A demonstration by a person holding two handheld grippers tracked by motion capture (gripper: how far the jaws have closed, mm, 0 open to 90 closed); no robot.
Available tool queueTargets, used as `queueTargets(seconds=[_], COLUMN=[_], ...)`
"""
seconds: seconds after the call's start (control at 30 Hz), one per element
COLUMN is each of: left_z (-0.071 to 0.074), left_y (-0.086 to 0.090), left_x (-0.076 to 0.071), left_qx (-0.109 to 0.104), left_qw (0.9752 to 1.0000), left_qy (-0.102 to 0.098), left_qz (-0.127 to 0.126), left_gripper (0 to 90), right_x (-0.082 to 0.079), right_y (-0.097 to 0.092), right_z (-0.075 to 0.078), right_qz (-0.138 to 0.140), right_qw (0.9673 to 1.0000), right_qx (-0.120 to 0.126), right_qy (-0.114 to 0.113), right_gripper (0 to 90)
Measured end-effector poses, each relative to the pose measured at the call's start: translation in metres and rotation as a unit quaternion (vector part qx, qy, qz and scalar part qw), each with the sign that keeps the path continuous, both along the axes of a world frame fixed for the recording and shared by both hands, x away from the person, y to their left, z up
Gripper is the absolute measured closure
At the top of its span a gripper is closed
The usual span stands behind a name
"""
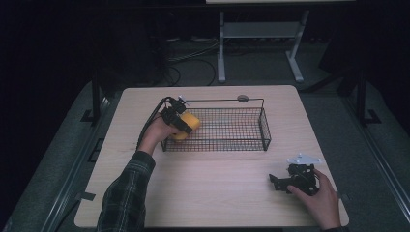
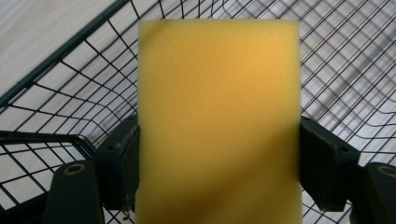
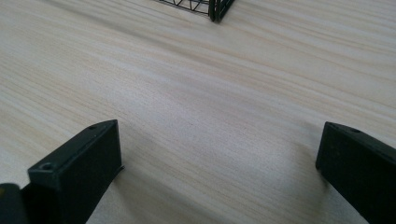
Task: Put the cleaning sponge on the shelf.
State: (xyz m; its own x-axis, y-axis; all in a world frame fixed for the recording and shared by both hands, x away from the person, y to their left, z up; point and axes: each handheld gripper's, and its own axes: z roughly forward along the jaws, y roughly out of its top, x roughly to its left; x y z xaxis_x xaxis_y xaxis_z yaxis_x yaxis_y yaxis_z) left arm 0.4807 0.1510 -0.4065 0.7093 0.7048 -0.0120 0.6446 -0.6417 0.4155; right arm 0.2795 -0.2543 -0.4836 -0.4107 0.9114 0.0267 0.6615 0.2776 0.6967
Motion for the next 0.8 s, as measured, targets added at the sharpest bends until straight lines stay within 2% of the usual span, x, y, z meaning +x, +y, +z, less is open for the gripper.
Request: queueTargets(seconds=[0.47, 0.8], left_z=[-0.0067, -0.0070], left_y=[0.0004, 0.0003], left_x=[-0.0016, -0.0024], left_qx=[0.010, 0.011], left_qw=[0.9998, 0.9998], left_qy=[0.013, 0.013], left_qz=[0.006, 0.002], left_gripper=[24.2, 22.8], right_x=[0.0000, 0.0000], right_y=[0.0000, 0.0000], right_z=[0.0000, 0.0000], right_qz=[0.000, 0.000], right_qw=[1.0000, 1.0000], right_qx=[0.000, 0.000], right_qy=[0.000, 0.000], right_gripper=[0.0, 0.0])
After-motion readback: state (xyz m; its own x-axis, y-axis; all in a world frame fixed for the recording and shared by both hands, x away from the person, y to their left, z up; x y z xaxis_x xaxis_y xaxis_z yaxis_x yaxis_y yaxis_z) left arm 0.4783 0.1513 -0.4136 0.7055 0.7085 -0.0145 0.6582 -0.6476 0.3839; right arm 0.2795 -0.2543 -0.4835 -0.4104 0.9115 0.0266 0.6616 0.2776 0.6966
